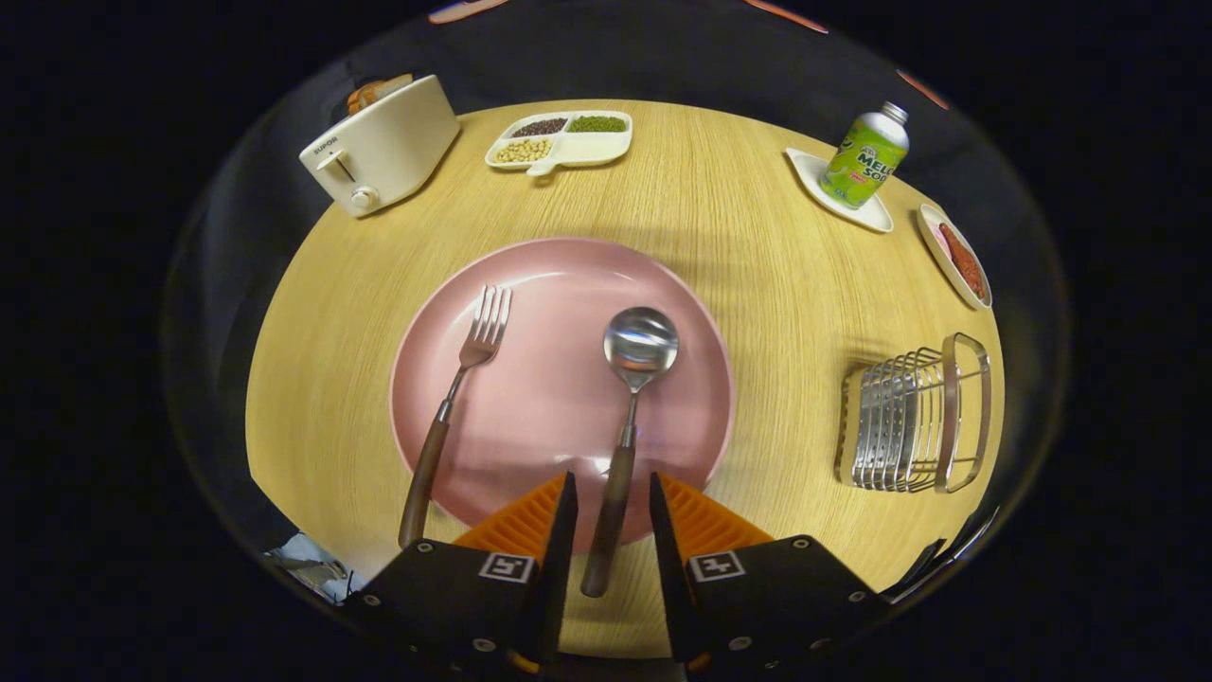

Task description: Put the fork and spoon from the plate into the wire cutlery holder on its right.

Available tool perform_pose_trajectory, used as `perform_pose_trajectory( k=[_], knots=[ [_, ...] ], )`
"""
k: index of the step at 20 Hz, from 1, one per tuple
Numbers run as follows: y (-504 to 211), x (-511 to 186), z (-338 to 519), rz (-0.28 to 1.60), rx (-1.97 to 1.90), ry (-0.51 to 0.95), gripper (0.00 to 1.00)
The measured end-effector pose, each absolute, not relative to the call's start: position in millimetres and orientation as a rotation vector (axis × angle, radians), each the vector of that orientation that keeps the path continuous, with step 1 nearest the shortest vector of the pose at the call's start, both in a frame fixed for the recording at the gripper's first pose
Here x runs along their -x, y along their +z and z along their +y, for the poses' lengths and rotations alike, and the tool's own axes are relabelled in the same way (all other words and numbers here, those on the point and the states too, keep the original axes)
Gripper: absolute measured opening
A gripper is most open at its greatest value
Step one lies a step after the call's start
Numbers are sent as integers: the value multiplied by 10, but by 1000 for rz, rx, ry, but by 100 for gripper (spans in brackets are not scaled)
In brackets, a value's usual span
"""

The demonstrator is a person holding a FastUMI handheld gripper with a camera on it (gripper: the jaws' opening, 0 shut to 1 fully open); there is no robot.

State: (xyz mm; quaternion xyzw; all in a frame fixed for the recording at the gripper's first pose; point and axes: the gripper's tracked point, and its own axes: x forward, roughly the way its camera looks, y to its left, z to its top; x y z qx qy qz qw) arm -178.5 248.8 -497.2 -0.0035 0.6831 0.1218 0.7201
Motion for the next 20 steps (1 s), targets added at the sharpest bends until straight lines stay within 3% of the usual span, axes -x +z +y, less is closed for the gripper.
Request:
perform_pose_trajectory(
  k=[1, 3, 9, 20],
  knots=[
    [-4993, 1777, 2489, 1510, 22, 269, 32],
    [-5035, 1770, 2494, 1511, 37, 273, 22],
    [-5012, 1723, 2424, 1514, 2, 263, 6],
    [-4349, 1384, 2079, 1290, -119, 289, 5]
  ],
)
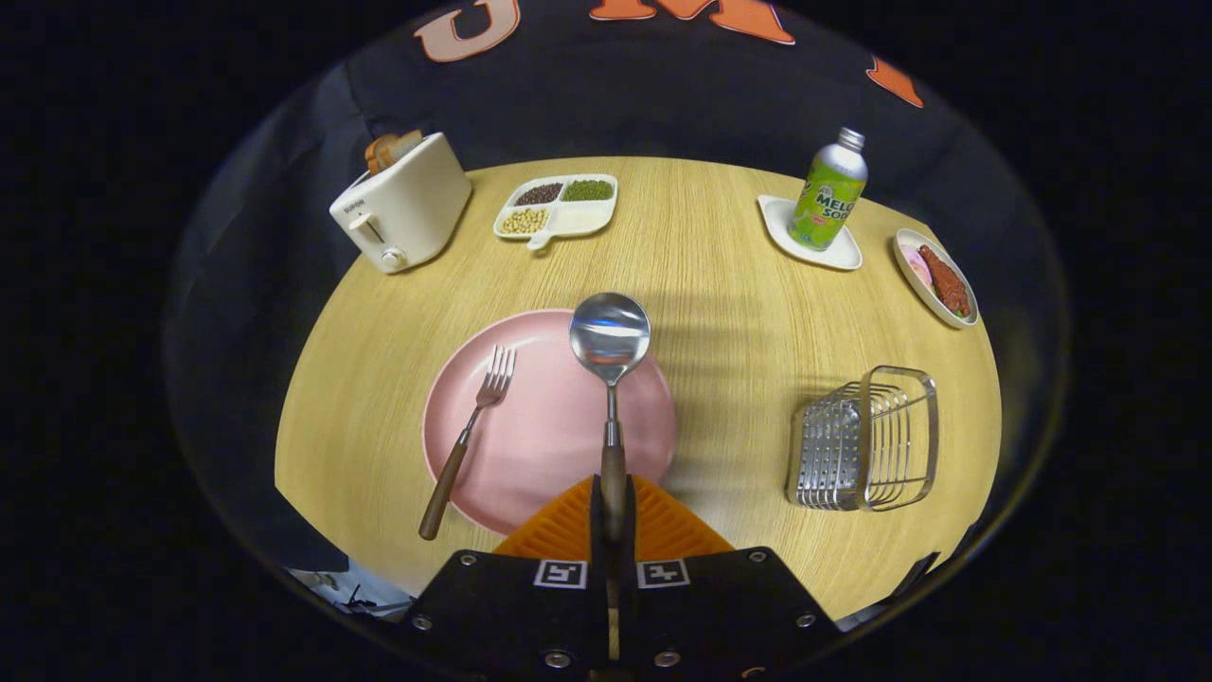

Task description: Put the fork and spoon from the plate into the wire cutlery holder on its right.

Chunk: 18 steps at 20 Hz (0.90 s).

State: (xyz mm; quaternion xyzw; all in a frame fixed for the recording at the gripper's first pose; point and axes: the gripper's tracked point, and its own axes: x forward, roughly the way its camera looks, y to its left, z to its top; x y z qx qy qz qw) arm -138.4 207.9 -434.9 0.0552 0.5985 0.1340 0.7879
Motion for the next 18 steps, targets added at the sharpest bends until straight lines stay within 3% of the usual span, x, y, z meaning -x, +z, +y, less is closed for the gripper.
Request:
perform_pose_trajectory(
  k=[7, 18],
  knots=[
    [-3865, 1241, 1549, 1182, -180, 249, 5],
    [-3638, 1410, 471, 1243, -85, 153, 5]
  ],
)
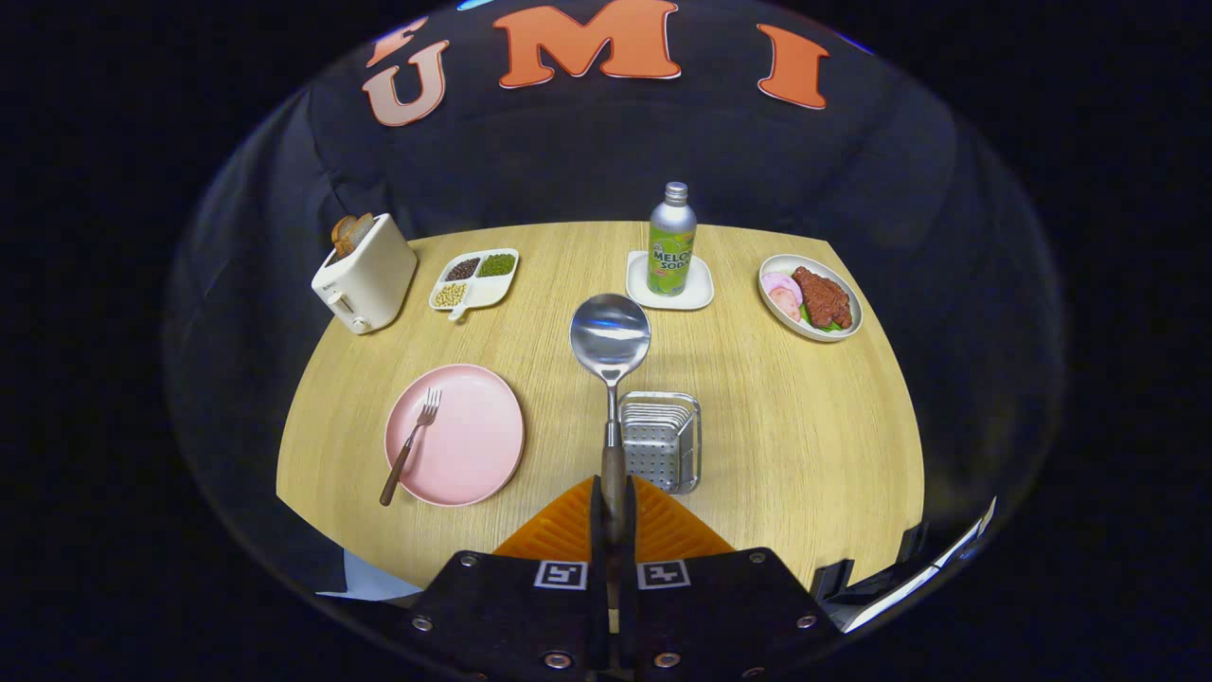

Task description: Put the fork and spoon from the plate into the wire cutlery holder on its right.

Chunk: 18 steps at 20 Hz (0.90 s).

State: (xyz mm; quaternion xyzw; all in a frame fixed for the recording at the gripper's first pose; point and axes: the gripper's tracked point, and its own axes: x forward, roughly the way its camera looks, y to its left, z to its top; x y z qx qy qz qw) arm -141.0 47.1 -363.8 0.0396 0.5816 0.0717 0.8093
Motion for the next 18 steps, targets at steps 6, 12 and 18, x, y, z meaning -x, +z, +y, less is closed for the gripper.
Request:
perform_pose_trajectory(
  k=[6, 12, 18],
  knots=[
    [-3743, 1668, 253, 1393, -11, 182, 5],
    [-3952, 1893, 197, 1535, -9, 210, 5],
    [-4162, 1868, 127, 1609, 18, 178, 5]
  ],
)
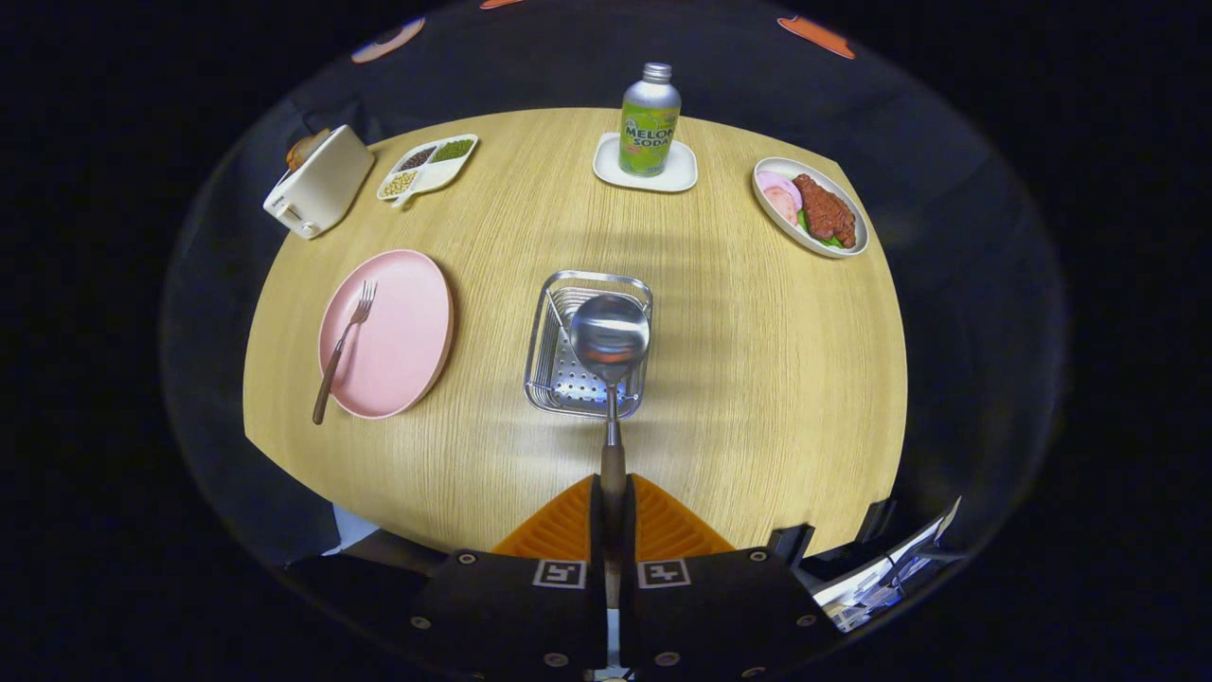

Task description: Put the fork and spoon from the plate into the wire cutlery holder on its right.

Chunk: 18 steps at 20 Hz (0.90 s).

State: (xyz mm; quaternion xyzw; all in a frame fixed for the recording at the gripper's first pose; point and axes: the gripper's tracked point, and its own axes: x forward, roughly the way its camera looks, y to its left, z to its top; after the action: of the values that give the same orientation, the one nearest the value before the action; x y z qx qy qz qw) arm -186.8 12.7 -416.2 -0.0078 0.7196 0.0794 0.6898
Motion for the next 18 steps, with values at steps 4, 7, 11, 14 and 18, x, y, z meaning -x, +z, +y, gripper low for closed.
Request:
perform_pose_trajectory(
  k=[4, 7, 11, 14, 18],
  knots=[
    [-4290, 1753, 154, 1621, 14, 168, 8],
    [-4344, 1630, 174, 1593, 13, 148, 9],
    [-4415, 1447, 252, 1532, -6, 121, 11],
    [-4379, 1256, 272, 1449, -15, 100, 12],
    [-4247, 1026, 251, 1334, -45, 61, 13]
  ],
)
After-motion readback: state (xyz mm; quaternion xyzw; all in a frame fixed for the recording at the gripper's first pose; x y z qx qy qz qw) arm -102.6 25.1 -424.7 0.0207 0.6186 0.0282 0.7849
